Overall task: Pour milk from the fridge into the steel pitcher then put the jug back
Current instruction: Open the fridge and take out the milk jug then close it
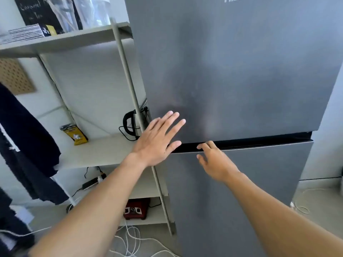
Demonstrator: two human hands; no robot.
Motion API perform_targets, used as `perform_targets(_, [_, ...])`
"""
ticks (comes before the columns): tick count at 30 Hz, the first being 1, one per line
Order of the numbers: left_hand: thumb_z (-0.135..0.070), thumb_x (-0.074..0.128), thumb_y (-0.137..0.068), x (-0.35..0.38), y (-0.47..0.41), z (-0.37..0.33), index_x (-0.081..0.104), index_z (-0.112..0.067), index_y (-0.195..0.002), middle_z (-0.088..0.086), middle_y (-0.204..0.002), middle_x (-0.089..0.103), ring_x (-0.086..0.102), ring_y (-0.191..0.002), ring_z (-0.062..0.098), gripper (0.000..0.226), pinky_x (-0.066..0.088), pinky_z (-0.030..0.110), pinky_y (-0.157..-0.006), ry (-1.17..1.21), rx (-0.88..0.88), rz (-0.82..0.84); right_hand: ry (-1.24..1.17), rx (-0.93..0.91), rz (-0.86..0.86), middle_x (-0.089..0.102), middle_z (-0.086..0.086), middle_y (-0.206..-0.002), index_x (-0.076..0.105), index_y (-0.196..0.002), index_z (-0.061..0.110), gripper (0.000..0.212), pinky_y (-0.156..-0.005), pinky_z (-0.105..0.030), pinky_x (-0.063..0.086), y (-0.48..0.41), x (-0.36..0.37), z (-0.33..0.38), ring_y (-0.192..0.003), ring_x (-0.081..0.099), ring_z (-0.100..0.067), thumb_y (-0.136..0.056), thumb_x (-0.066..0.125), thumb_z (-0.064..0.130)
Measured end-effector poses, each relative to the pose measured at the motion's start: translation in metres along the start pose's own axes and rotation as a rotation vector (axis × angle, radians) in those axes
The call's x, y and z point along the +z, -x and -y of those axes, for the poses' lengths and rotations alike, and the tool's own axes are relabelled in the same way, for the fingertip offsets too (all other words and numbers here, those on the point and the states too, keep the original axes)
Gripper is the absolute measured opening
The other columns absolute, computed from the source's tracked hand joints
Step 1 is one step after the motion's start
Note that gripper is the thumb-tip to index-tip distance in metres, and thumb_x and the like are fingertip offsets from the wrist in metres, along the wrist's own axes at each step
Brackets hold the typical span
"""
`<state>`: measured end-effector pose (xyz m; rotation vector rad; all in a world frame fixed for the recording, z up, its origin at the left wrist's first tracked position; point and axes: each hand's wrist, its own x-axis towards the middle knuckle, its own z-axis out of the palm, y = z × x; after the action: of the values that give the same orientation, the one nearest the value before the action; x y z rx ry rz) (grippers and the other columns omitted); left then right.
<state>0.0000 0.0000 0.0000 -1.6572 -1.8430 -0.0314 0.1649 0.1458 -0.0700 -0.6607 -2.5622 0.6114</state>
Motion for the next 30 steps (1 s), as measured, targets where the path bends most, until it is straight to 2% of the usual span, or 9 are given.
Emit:
perform_targets(4, [-0.043,0.034,-0.104,0.015,-0.028,0.017,0.023,-0.020,-0.158,0.009,-0.166,0.017,0.013,-0.154,0.027,0.060,0.019,0.048,-0.122,-0.152,0.088,-0.158,0.047,-0.046,0.042,0.042,0.003,-0.134,0.043,-0.139,0.016,0.041,-0.095,-0.036,0.047,-0.019,0.022,0.002,-0.122,0.044,-0.017,-0.101,0.041,0.030])
perform_targets(6, [-0.041,0.037,-0.104,0.023,-0.039,0.024,0.024,-0.021,-0.158,0.009,-0.165,0.017,0.014,-0.153,0.028,0.058,0.019,0.050,-0.122,-0.185,0.118,-0.210,0.069,-0.068,0.050,0.042,0.004,-0.136,0.041,-0.141,0.016,0.043,-0.099,-0.034,0.044,-0.031,0.038,0.001,-0.128,0.038,-0.016,-0.101,0.040,0.031])
perform_targets(10, [-0.033,0.042,-0.105,0.037,-0.048,0.042,0.028,-0.022,-0.156,0.008,-0.164,0.022,0.020,-0.152,0.029,0.055,0.023,0.052,-0.120,-0.254,0.198,-0.279,0.153,-0.085,0.041,0.046,0.002,-0.135,0.043,-0.141,0.016,0.044,-0.109,-0.030,0.033,-0.042,0.058,0.007,-0.127,0.039,-0.019,-0.101,0.041,0.033])
perform_targets(15, [-0.037,0.040,-0.105,0.051,-0.062,0.068,0.023,-0.023,-0.158,0.006,-0.165,0.018,0.017,-0.152,0.027,0.057,0.017,0.048,-0.122,-0.291,0.251,-0.319,0.206,-0.008,0.045,0.043,-0.001,-0.135,0.041,-0.141,0.014,0.043,-0.108,-0.030,0.034,-0.053,0.063,0.015,-0.126,0.039,-0.021,-0.101,0.040,0.031])
perform_targets(18, [-0.040,0.038,-0.106,0.062,-0.065,0.076,0.025,-0.024,-0.157,0.005,-0.165,0.020,0.018,-0.152,0.025,0.055,0.017,0.047,-0.123,-0.281,0.282,-0.382,0.285,0.046,0.079,0.040,-0.006,-0.141,0.036,-0.143,0.010,0.045,-0.114,-0.030,0.022,-0.055,0.070,0.024,-0.134,0.032,-0.026,-0.102,0.038,0.029])
perform_targets(21, [-0.043,0.038,-0.106,0.074,-0.071,0.079,0.033,-0.025,-0.155,0.004,-0.162,0.029,0.026,-0.150,0.024,0.053,0.025,0.047,-0.120,-0.239,0.299,-0.490,0.365,0.084,0.053,0.040,-0.009,-0.139,0.038,-0.140,0.007,0.042,-0.117,-0.030,0.014,-0.054,0.076,0.033,-0.133,0.032,-0.028,-0.103,0.035,0.026])
perform_targets(24, [-0.042,0.045,-0.102,0.089,-0.075,0.075,0.042,-0.025,-0.151,0.002,-0.158,0.038,0.034,-0.147,0.023,0.051,0.032,0.047,-0.117,-0.156,0.263,-0.628,0.369,0.122,0.027,0.044,-0.008,-0.133,0.044,-0.135,0.008,0.038,-0.113,-0.029,0.021,-0.057,0.083,0.034,-0.127,0.037,-0.027,-0.103,0.039,0.026])
perform_targets(30, [-0.040,0.048,-0.100,0.091,-0.074,0.076,0.046,-0.026,-0.148,0.001,-0.155,0.043,0.039,-0.144,0.023,0.050,0.032,0.046,-0.116,-0.109,0.268,-0.723,0.303,0.235,-0.051,0.053,-0.005,-0.126,0.053,-0.131,0.013,0.037,-0.097,-0.034,0.040,-0.059,0.086,0.040,-0.122,0.046,-0.026,-0.098,0.050,0.029])
